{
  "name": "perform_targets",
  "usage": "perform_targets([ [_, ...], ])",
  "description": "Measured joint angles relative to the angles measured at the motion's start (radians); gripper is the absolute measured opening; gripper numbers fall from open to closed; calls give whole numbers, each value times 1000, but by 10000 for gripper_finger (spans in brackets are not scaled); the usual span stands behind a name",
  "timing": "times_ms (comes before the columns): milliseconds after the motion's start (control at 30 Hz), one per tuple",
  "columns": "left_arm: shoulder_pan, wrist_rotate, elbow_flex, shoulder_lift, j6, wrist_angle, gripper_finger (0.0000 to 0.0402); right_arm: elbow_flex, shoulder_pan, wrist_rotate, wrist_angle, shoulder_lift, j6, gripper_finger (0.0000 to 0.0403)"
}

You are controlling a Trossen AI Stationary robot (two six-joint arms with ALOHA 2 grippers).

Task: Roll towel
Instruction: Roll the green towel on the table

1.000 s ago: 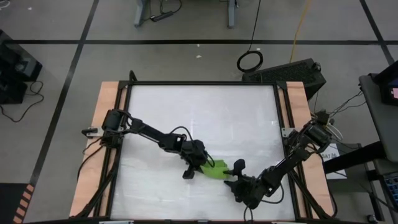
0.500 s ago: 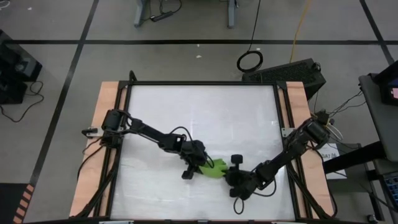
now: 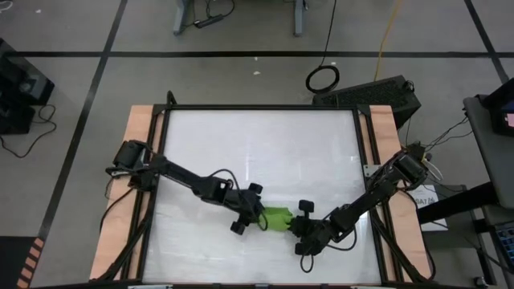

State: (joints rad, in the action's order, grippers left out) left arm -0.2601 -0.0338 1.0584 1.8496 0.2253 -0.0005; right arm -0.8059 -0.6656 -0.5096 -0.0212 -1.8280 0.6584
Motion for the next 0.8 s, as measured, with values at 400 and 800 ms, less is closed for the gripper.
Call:
perform_targets([
  [400, -185, 345, 1, -8, 265, 21, 226, 4, 22, 89, 76, 33, 69, 19],
  [800, -154, 232, 3, 65, 279, -6, 226, 5, 31, 85, 138, 32, 75, 19],
])
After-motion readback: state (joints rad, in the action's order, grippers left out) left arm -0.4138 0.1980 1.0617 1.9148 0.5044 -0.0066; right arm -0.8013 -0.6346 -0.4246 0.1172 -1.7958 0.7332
